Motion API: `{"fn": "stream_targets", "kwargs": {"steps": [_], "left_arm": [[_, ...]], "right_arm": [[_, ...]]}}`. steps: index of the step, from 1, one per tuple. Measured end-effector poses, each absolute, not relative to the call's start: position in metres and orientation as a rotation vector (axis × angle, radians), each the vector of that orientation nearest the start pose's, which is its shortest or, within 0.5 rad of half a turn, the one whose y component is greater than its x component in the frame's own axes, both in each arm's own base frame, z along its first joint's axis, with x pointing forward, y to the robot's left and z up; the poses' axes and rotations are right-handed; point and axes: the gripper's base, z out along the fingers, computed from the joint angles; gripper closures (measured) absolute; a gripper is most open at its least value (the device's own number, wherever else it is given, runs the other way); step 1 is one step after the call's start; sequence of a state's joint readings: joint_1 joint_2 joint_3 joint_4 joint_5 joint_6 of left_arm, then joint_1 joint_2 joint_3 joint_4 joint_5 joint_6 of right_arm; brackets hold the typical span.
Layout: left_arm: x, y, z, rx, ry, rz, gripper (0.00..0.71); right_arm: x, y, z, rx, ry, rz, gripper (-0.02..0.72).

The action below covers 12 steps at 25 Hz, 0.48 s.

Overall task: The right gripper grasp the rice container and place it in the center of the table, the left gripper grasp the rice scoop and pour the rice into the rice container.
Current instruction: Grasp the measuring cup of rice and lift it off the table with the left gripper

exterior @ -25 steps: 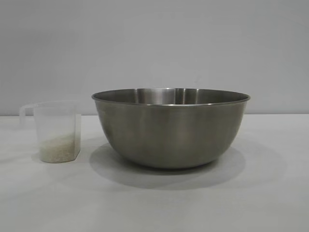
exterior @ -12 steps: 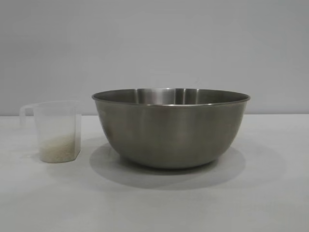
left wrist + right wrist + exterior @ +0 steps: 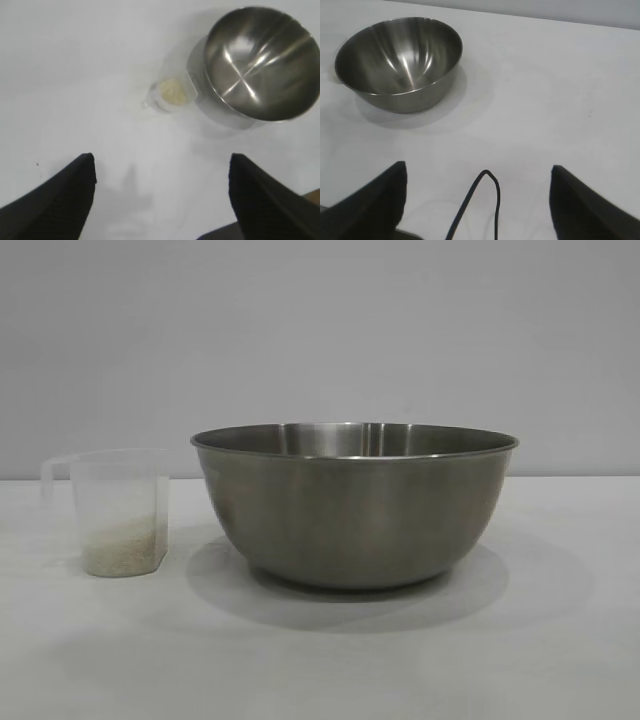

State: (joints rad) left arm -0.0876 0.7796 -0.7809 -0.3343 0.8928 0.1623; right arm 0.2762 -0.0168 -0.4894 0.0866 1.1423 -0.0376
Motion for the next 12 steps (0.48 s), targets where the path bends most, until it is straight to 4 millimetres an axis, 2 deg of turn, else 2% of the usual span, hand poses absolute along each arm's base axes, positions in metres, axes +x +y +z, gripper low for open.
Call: {"fn": "stream_targets", "kwargs": {"steps": [12], "left_arm": [[0.134, -0.020, 0.244, -0.058, 2.081, -0.266, 0.221]], "right_arm": [[-0.012, 0.004, 0.268, -0.341, 2.099, 0.246, 0.178]]}}
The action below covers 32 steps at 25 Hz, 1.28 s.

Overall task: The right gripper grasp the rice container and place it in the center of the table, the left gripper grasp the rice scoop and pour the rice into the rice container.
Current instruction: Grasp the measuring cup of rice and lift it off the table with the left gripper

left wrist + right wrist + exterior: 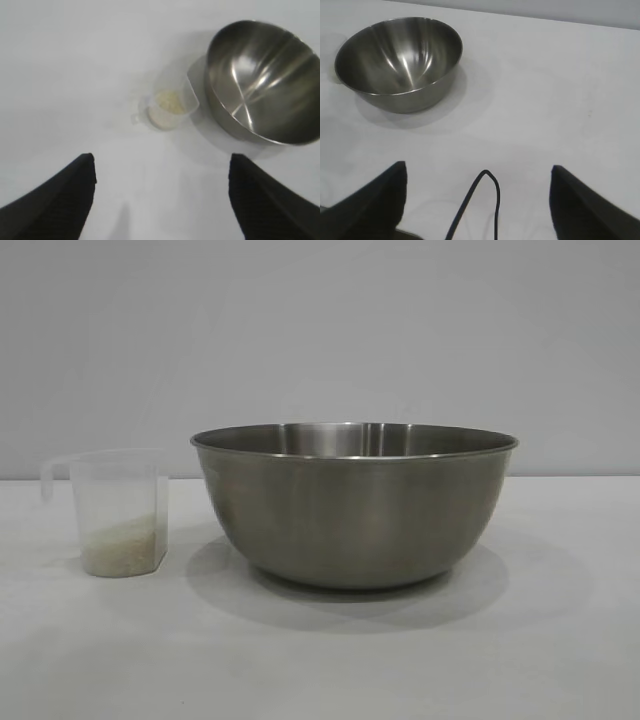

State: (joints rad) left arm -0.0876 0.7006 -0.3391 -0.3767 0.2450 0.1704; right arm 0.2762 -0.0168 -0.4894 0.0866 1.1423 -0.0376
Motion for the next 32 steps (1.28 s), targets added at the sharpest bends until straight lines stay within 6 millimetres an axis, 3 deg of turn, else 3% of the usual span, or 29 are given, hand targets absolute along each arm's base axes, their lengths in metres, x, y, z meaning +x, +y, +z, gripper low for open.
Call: {"fn": "stream_targets", "kwargs": {"steps": [16, 24, 26, 27, 32], "left_arm": [[0.124, -0.005, 0.200, -0.222, 1.922, -0.180, 0.221], [0.123, -0.011, 0.201, -0.086, 1.794, -0.194, 0.221], [0.127, -0.014, 0.202, -0.035, 1.770, -0.206, 0.221], [0.130, -0.016, 0.201, -0.013, 1.769, -0.209, 0.277], [0.148, -0.021, 0.189, 0.023, 1.787, -0.242, 0.275]], "right_arm": [[-0.012, 0.004, 0.268, -0.341, 2.099, 0.246, 0.178], [-0.012, 0.004, 0.268, -0.341, 2.099, 0.246, 0.178], [-0.012, 0.004, 0.268, -0.341, 2.099, 0.246, 0.178], [-0.012, 0.004, 0.268, -0.341, 2.099, 0.246, 0.178], [-0.012, 0.004, 0.268, -0.341, 2.099, 0.246, 0.178]]}}
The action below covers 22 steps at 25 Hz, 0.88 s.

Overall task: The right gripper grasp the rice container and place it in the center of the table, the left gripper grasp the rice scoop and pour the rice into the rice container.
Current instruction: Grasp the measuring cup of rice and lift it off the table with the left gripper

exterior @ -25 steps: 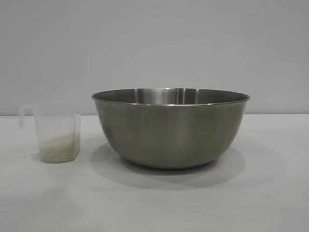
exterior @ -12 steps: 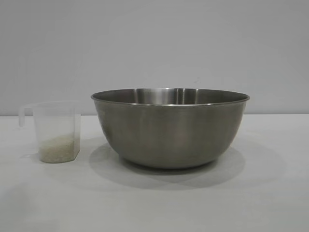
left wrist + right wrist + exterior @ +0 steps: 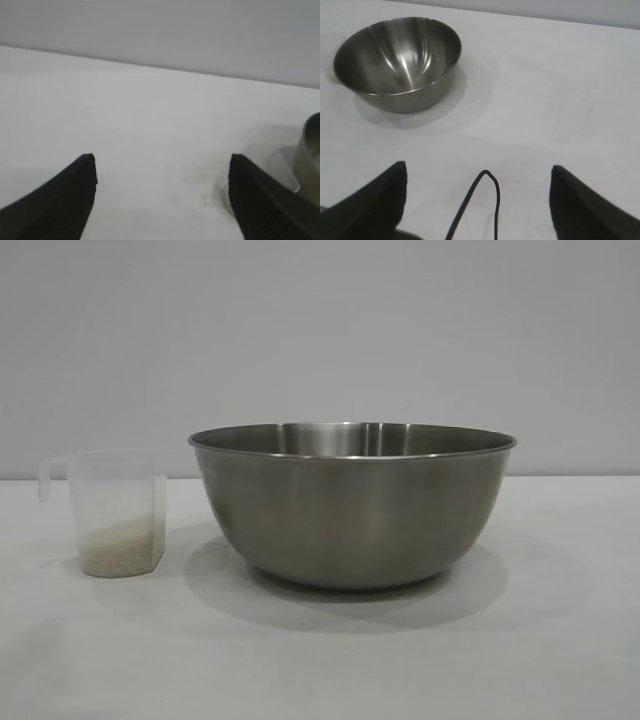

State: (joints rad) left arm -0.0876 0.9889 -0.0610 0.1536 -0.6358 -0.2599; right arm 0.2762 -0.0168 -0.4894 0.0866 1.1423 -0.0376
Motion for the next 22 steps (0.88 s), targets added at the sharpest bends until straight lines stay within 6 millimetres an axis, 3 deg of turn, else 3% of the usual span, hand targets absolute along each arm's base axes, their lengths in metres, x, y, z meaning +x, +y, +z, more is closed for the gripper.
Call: {"fn": "stream_targets", "kwargs": {"steps": [8, 14, 21, 22], "left_arm": [[0.174, -0.036, 0.166, 0.144, 1.724, -0.351, 0.275], [0.182, -0.039, 0.135, 0.173, 1.868, -0.355, 0.275], [0.186, -0.037, 0.120, 0.147, 1.943, -0.345, 0.275], [0.186, -0.037, 0.117, 0.146, 1.958, -0.346, 0.318]], "right_arm": [[-0.012, 0.004, 0.268, -0.341, 2.099, 0.246, 0.178], [-0.012, 0.004, 0.268, -0.343, 2.098, 0.245, 0.178], [-0.012, 0.004, 0.268, -0.343, 2.098, 0.247, 0.178], [-0.012, 0.004, 0.268, -0.343, 2.098, 0.247, 0.178]]}}
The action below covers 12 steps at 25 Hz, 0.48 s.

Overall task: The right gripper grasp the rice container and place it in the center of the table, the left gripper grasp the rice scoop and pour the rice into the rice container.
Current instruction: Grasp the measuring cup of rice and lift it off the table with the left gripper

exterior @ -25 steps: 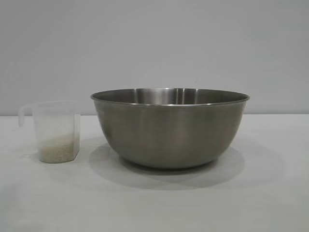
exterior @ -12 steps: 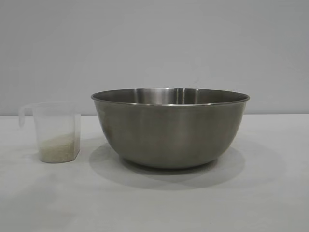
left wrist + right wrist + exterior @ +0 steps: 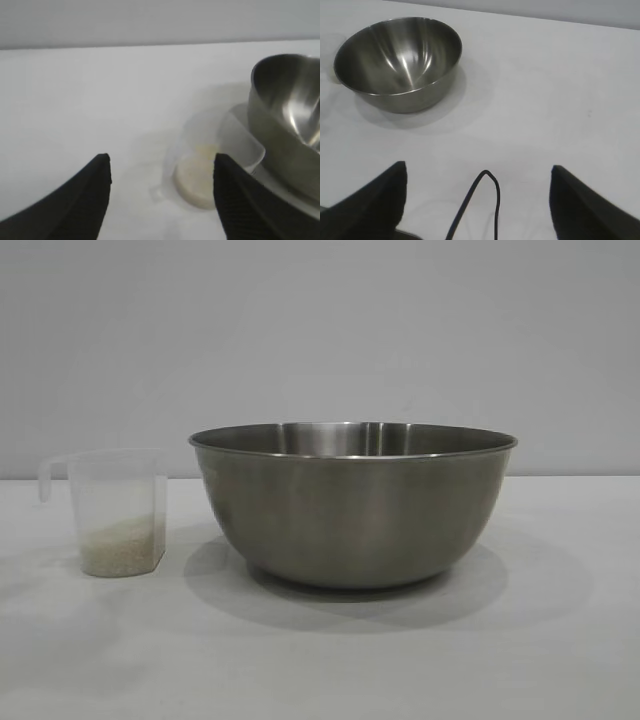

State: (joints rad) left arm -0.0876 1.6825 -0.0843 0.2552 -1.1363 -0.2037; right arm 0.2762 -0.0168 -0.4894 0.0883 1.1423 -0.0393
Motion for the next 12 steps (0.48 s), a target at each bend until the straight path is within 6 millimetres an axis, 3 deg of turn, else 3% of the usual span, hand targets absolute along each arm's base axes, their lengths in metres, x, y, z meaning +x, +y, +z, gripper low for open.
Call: {"fn": "stream_targets", "kwargs": {"steps": [2, 4, 12], "left_arm": [[0.186, -0.037, 0.110, 0.143, 1.995, -0.347, 0.331], [0.187, -0.037, 0.103, 0.140, 2.026, -0.349, 0.394], [0.206, -0.042, 0.085, 0.184, 2.070, -0.375, 0.387]], "right_arm": [[-0.012, 0.004, 0.268, -0.343, 2.098, 0.247, 0.178], [-0.012, 0.004, 0.268, -0.343, 2.098, 0.247, 0.178], [-0.012, 0.004, 0.268, -0.343, 2.098, 0.247, 0.178]]}}
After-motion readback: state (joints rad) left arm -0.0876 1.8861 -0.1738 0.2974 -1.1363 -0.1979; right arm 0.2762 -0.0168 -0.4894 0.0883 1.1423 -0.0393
